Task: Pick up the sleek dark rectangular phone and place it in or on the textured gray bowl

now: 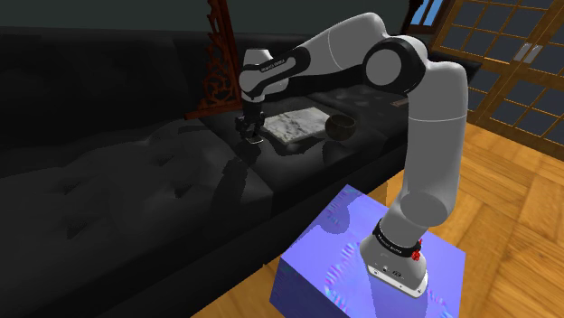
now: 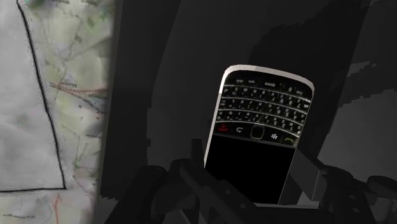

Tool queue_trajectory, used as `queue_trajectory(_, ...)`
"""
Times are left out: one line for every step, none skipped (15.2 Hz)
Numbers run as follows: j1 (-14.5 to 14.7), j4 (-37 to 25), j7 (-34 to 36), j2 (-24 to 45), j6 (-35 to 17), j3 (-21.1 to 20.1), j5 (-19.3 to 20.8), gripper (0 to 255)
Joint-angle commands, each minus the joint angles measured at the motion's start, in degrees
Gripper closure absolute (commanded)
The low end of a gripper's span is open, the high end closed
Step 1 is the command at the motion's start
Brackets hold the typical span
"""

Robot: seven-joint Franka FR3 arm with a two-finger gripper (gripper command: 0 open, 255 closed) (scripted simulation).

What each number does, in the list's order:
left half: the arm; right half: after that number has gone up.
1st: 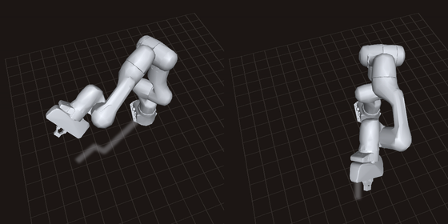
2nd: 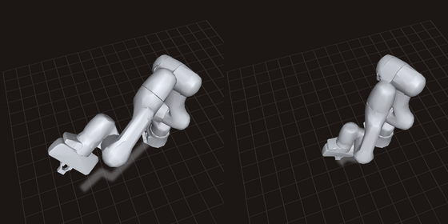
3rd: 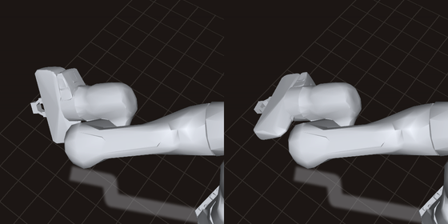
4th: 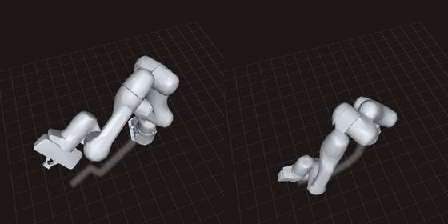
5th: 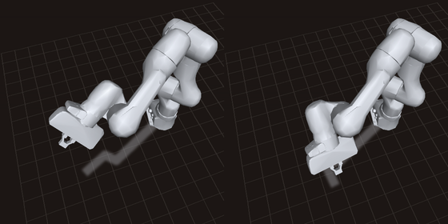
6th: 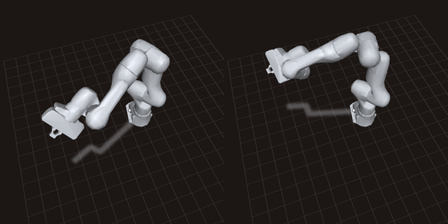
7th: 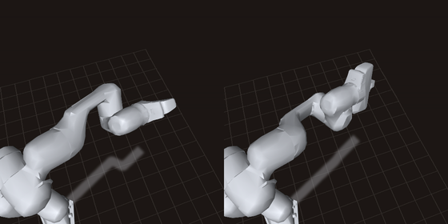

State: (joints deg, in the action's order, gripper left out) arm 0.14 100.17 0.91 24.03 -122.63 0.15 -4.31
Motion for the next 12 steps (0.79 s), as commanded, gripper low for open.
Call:
queue_trajectory(0.0, 0.0, 0.0, 0.0, 0.0, 0.0, 0.0, 255)
queue_trajectory(0.0, 0.1, 0.0, 0.0, 0.0, 0.0, 0.0, 255)
queue_trajectory(0.0, -0.2, 0.0, -0.4, 0.6, 0.0, 0.0, 255)
queue_trajectory(0.0, -0.5, 0.1, -0.7, 1.2, 0.0, 0.0, 255)
queue_trajectory(0.0, -0.8, 0.1, -1.1, 1.9, 0.0, 0.1, 255)
queue_trajectory(0.0, -1.1, 0.2, -1.4, 2.5, 0.0, 0.1, 255)
queue_trajectory(0.0, -1.4, 0.2, -1.7, 3.2, 0.0, 0.1, 255)
queue_trajectory(0.0, -1.7, 0.3, -2.0, 3.8, 0.0, 0.1, 255)
queue_trajectory(0.0, -2.1, 0.3, -2.3, 4.5, 0.1, 0.2, 255)
queue_trajectory(0.0, -2.4, 0.3, -2.6, 5.1, 0.1, 0.2, 255)
queue_trajectory(0.0, -2.8, 0.4, -2.9, 5.8, 0.1, 0.2, 255)
queue_trajectory(0.0, -3.2, 0.4, -3.2, 6.4, 0.1, 0.2, 255)
